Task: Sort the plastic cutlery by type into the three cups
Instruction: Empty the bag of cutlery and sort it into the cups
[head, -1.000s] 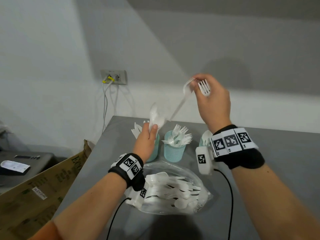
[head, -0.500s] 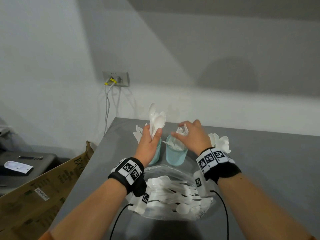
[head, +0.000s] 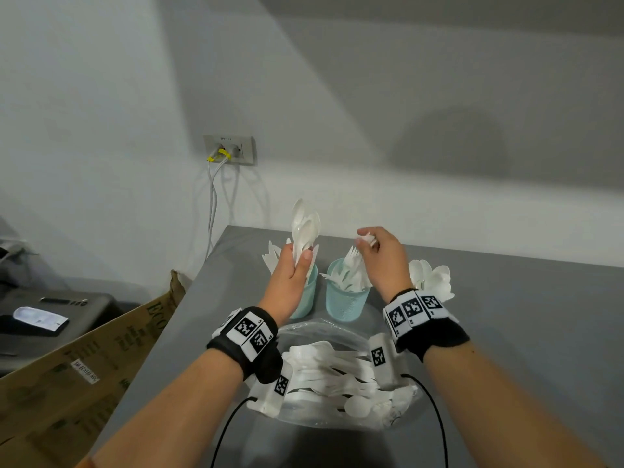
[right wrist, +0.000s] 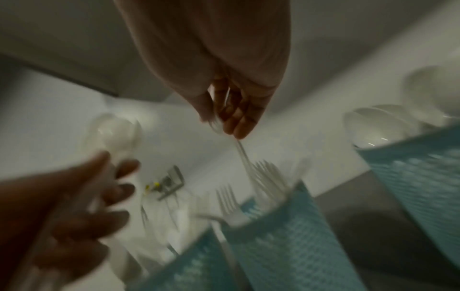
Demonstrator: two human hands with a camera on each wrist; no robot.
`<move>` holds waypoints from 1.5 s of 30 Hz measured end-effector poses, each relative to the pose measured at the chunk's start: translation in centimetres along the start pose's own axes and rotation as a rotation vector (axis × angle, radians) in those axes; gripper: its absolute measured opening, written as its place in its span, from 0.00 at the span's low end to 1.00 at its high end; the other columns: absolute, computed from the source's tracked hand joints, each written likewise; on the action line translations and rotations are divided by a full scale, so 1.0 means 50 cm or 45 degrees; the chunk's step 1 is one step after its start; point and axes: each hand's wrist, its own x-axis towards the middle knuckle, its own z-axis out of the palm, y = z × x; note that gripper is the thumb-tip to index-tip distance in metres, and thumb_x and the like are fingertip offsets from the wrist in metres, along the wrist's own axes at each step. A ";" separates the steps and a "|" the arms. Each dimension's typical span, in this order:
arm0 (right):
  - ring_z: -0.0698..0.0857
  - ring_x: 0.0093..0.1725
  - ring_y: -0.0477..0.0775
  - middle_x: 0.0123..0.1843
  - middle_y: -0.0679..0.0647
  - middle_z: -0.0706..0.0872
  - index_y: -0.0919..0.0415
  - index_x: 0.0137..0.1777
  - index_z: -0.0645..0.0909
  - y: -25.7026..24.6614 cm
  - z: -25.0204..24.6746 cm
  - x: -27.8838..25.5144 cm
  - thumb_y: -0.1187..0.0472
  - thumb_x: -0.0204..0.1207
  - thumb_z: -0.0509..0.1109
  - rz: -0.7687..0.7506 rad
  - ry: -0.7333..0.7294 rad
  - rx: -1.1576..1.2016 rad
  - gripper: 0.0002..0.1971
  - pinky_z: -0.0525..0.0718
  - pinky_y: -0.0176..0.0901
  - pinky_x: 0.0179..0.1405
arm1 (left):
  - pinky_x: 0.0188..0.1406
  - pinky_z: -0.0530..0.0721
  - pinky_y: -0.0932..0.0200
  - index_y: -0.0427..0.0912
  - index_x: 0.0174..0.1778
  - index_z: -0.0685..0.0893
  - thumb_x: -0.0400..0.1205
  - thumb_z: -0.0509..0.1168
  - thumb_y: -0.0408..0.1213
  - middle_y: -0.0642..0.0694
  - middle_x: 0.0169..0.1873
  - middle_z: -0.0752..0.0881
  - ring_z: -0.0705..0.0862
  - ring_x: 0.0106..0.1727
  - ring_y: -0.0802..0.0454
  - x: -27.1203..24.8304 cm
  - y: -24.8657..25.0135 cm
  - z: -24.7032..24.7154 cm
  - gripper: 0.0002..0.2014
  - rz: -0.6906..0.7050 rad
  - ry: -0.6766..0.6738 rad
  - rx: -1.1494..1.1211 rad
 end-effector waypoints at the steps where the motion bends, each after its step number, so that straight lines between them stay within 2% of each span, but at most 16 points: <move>1: 0.81 0.41 0.50 0.46 0.52 0.85 0.56 0.59 0.81 0.013 0.005 -0.004 0.61 0.78 0.70 0.052 -0.004 -0.020 0.10 0.75 0.38 0.43 | 0.33 0.73 0.64 0.47 0.54 0.70 0.88 0.51 0.47 0.53 0.34 0.71 0.71 0.32 0.57 -0.002 0.002 0.000 0.09 -0.005 -0.004 0.004; 4: 0.80 0.36 0.51 0.35 0.45 0.79 0.55 0.51 0.80 0.040 0.016 -0.017 0.58 0.73 0.74 0.142 -0.025 -0.171 0.09 0.75 0.41 0.38 | 0.26 0.75 0.68 0.45 0.56 0.68 0.88 0.51 0.45 0.51 0.34 0.71 0.70 0.29 0.57 -0.007 0.007 0.001 0.08 -0.018 -0.035 0.001; 7: 0.83 0.47 0.52 0.41 0.46 0.86 0.53 0.46 0.86 0.053 0.022 -0.027 0.53 0.75 0.72 0.100 -0.088 -0.345 0.06 0.76 0.40 0.40 | 0.40 0.76 0.69 0.46 0.60 0.68 0.88 0.53 0.41 0.55 0.42 0.76 0.75 0.40 0.62 -0.009 0.001 -0.001 0.07 0.017 -0.070 0.015; 10: 0.76 0.58 0.55 0.51 0.50 0.86 0.53 0.47 0.90 0.055 0.023 -0.033 0.46 0.81 0.62 -0.107 -0.061 -0.444 0.17 0.76 0.47 0.54 | 0.51 0.73 0.75 0.44 0.59 0.67 0.87 0.56 0.33 0.50 0.53 0.77 0.76 0.53 0.59 -0.005 -0.005 0.000 0.06 0.073 -0.077 0.068; 13: 0.74 0.60 0.50 0.52 0.49 0.81 0.53 0.52 0.88 0.017 0.012 -0.051 0.39 0.83 0.48 -0.243 -0.059 -0.012 0.28 0.71 0.42 0.61 | 0.58 0.74 0.57 0.38 0.58 0.69 0.86 0.56 0.29 0.42 0.54 0.73 0.74 0.55 0.47 0.000 -0.011 0.006 0.07 0.154 0.022 0.213; 15: 0.76 0.57 0.49 0.50 0.48 0.79 0.56 0.55 0.84 -0.005 0.007 -0.066 0.30 0.78 0.44 -0.366 -0.169 0.163 0.36 0.72 0.38 0.58 | 0.55 0.74 0.51 0.31 0.59 0.72 0.82 0.56 0.31 0.42 0.51 0.71 0.73 0.53 0.44 0.002 -0.018 0.011 0.11 0.276 0.105 0.418; 19: 0.74 0.60 0.45 0.54 0.38 0.73 0.44 0.60 0.76 -0.016 0.016 -0.088 0.30 0.67 0.64 -0.385 -0.320 0.103 0.27 0.74 0.35 0.58 | 0.50 0.71 0.58 0.37 0.55 0.73 0.77 0.56 0.29 0.44 0.49 0.69 0.71 0.49 0.48 0.004 -0.006 0.040 0.11 0.343 0.066 0.553; 22: 0.75 0.66 0.45 0.60 0.42 0.72 0.37 0.62 0.76 -0.009 0.011 -0.092 0.38 0.65 0.74 -0.301 -0.246 0.288 0.24 0.75 0.38 0.67 | 0.48 0.76 0.62 0.47 0.53 0.72 0.79 0.59 0.25 0.48 0.48 0.73 0.76 0.47 0.53 -0.010 0.036 0.076 0.13 0.342 -0.154 0.256; 24: 0.78 0.64 0.42 0.61 0.46 0.74 0.42 0.62 0.80 -0.002 -0.004 -0.087 0.47 0.69 0.77 -0.235 -0.177 0.386 0.21 0.78 0.32 0.64 | 0.54 0.79 0.66 0.48 0.62 0.74 0.82 0.59 0.25 0.50 0.51 0.80 0.81 0.51 0.59 -0.020 0.063 0.099 0.17 0.346 -0.328 0.127; 26: 0.85 0.56 0.45 0.59 0.55 0.81 0.52 0.58 0.83 0.009 -0.026 -0.075 0.48 0.68 0.78 -0.084 -0.094 0.533 0.19 0.84 0.35 0.56 | 0.55 0.79 0.67 0.46 0.70 0.74 0.82 0.62 0.29 0.52 0.54 0.84 0.83 0.53 0.61 -0.020 0.076 0.126 0.20 0.322 -0.368 0.273; 29: 0.90 0.41 0.49 0.43 0.61 0.89 0.67 0.52 0.83 0.026 -0.073 -0.061 0.47 0.70 0.76 0.109 0.076 0.617 0.22 0.85 0.40 0.40 | 0.34 0.78 0.66 0.42 0.62 0.79 0.81 0.67 0.37 0.52 0.39 0.83 0.81 0.34 0.58 -0.014 0.084 0.173 0.14 0.218 -0.369 0.351; 32: 0.83 0.27 0.43 0.28 0.50 0.85 0.59 0.39 0.86 0.049 -0.127 -0.043 0.50 0.76 0.71 0.190 0.210 0.534 0.13 0.79 0.36 0.30 | 0.37 0.84 0.51 0.41 0.54 0.81 0.81 0.67 0.43 0.44 0.38 0.86 0.84 0.35 0.47 -0.006 0.082 0.222 0.11 0.137 -0.451 0.457; 35: 0.78 0.22 0.49 0.23 0.51 0.79 0.61 0.33 0.83 0.093 -0.169 -0.020 0.47 0.75 0.71 0.269 0.335 0.388 0.17 0.76 0.44 0.30 | 0.50 0.81 0.51 0.42 0.54 0.82 0.80 0.66 0.45 0.42 0.48 0.84 0.84 0.51 0.44 0.007 0.068 0.260 0.12 0.199 -0.583 0.877; 38: 0.80 0.17 0.49 0.21 0.55 0.80 0.63 0.31 0.79 0.131 -0.196 -0.011 0.46 0.74 0.71 0.377 0.400 0.319 0.21 0.79 0.41 0.26 | 0.64 0.74 0.49 0.44 0.66 0.77 0.78 0.67 0.51 0.42 0.61 0.76 0.73 0.65 0.44 0.014 0.041 0.285 0.23 0.326 -0.610 1.237; 42: 0.83 0.18 0.44 0.25 0.58 0.85 0.67 0.39 0.82 0.168 -0.205 -0.008 0.48 0.76 0.71 0.411 0.350 0.256 0.19 0.85 0.43 0.31 | 0.66 0.72 0.50 0.43 0.67 0.77 0.79 0.64 0.53 0.42 0.63 0.74 0.71 0.66 0.43 0.021 0.012 0.306 0.25 0.420 -0.530 1.340; 45: 0.85 0.24 0.53 0.27 0.58 0.85 0.60 0.35 0.80 0.183 -0.201 -0.012 0.48 0.77 0.70 0.379 0.322 0.185 0.16 0.86 0.47 0.37 | 0.64 0.73 0.51 0.42 0.64 0.79 0.80 0.63 0.51 0.42 0.62 0.76 0.73 0.65 0.43 0.027 0.008 0.322 0.21 0.449 -0.491 1.321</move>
